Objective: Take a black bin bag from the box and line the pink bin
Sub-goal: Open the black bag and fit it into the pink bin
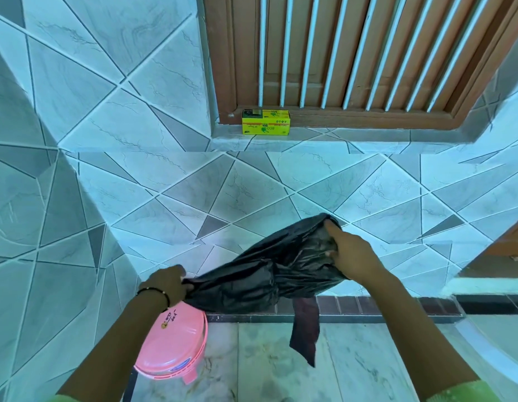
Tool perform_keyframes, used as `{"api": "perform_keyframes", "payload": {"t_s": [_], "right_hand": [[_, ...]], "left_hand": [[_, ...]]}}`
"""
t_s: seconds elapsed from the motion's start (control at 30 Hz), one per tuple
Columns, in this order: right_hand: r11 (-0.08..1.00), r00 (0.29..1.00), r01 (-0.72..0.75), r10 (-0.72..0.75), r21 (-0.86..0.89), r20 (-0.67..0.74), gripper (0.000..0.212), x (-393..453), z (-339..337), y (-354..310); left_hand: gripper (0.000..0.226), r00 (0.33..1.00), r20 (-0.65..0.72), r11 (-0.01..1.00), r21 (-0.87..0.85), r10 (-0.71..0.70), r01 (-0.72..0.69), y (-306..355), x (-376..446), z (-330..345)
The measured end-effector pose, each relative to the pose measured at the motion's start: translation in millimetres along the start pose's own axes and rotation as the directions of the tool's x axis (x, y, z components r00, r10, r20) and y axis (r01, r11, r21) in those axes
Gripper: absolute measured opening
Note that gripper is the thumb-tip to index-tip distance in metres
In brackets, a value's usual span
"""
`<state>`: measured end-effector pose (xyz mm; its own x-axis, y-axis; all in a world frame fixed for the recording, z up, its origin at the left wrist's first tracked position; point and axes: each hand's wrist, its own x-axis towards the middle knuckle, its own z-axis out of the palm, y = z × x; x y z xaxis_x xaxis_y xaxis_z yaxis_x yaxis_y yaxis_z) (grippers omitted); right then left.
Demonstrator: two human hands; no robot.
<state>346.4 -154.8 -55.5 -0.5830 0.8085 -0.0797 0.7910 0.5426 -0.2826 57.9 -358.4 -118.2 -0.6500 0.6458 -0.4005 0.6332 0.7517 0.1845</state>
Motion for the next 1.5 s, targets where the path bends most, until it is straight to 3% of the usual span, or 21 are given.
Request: {"api": "perform_keyframes", "payload": {"t_s": [0.03,0.1,0.2,0.27,0.33,0.4,0.47,0.57,0.7,0.8,0.87,0.93,1.0,1.03,1.1,1.17,1.23,1.4,1.5], "right_hand": [[0.999,0.999,0.053,-0.053,0.005,0.007,0.067,-2,-1,-8],[0.984,0.984,0.175,-0.175,-0.013,0.024,0.067,-5,0,-26],[0.945,0.944,0.328,-0.328,-0.002,0.044,0.062,-7,5,-54],[0.909,0.909,0.416,-0.416,0.025,0.010,0.055,-8,7,-68],[0.881,0.882,0.472,-0.472,0.023,-0.011,0.043,-9,5,-73],[0.867,0.868,0.496,-0.495,-0.049,0.038,0.033,-7,4,-69],[0.874,0.890,0.453,-0.431,-0.174,0.152,0.026,-6,6,-57],[0.876,0.933,0.328,-0.242,-0.354,0.266,0.033,-4,14,-37],[0.931,0.996,0.083,-0.064,-0.356,0.063,0.031,1,21,-7],[0.980,0.990,-0.075,0.051,-0.186,-0.131,0.026,7,23,5],[0.986,0.969,-0.116,0.139,0.120,-0.205,0.019,12,25,9],[0.887,0.952,-0.121,0.230,0.445,-0.200,0.018,16,26,2],[0.794,0.940,-0.092,0.269,0.601,-0.212,0.042,18,28,-7],[0.778,0.934,-0.052,0.259,0.626,-0.246,0.051,18,29,-12],[0.755,0.929,0.040,0.213,0.654,-0.303,0.058,16,29,-26],[0.731,0.943,0.136,0.112,0.668,-0.314,0.063,13,30,-41],[0.726,0.948,0.246,-0.041,0.642,-0.316,0.061,8,34,-57],[0.660,0.870,0.490,-0.332,0.569,-0.364,0.048,-2,37,-73],[0.631,0.845,0.534,-0.403,0.563,-0.351,0.043,-5,35,-66]], "left_hand": [[0.054,0.999,0.036,0.995,0.103,0.003,-0.007,8,-2,1],[0.074,0.992,-0.041,0.988,0.108,0.116,-0.111,29,-7,2],[0.103,0.878,-0.239,0.879,-0.144,0.414,-0.454,75,-23,0],[0.090,0.814,-0.299,0.760,-0.301,0.499,-0.576,99,-30,-1],[0.056,0.812,-0.352,0.729,-0.366,0.466,-0.578,109,-28,0],[0.035,0.849,-0.422,0.757,-0.426,0.317,-0.495,107,-20,-3],[0.033,0.869,-0.462,0.742,-0.519,0.175,-0.425,99,-13,-9],[0.040,0.861,-0.499,0.730,-0.554,0.094,-0.401,84,-9,-22],[0.039,0.853,-0.517,0.778,-0.508,0.070,-0.371,62,-3,-33],[0.039,0.852,-0.522,0.804,-0.486,0.045,-0.341,52,-5,-35],[0.037,0.865,-0.501,0.803,-0.502,0.033,-0.321,48,-7,-34],[0.035,0.890,-0.453,0.823,-0.484,0.056,-0.298,47,-9,-28],[0.030,0.923,-0.372,0.870,-0.417,0.099,-0.262,47,-8,-21],[0.030,0.939,-0.325,0.893,-0.381,0.115,-0.241,48,-8,-17],[0.054,0.952,-0.258,0.912,-0.327,0.166,-0.248,55,-11,-11],[0.085,0.924,-0.282,0.894,-0.294,0.259,-0.340,70,-16,-3],[0.099,0.883,-0.344,0.847,-0.315,0.319,-0.428,92,-25,1],[0.097,0.755,-0.528,0.770,-0.264,0.388,-0.581,111,-25,0],[0.088,0.769,-0.419,0.752,-0.252,0.483,-0.609,100,-16,-1]]}}
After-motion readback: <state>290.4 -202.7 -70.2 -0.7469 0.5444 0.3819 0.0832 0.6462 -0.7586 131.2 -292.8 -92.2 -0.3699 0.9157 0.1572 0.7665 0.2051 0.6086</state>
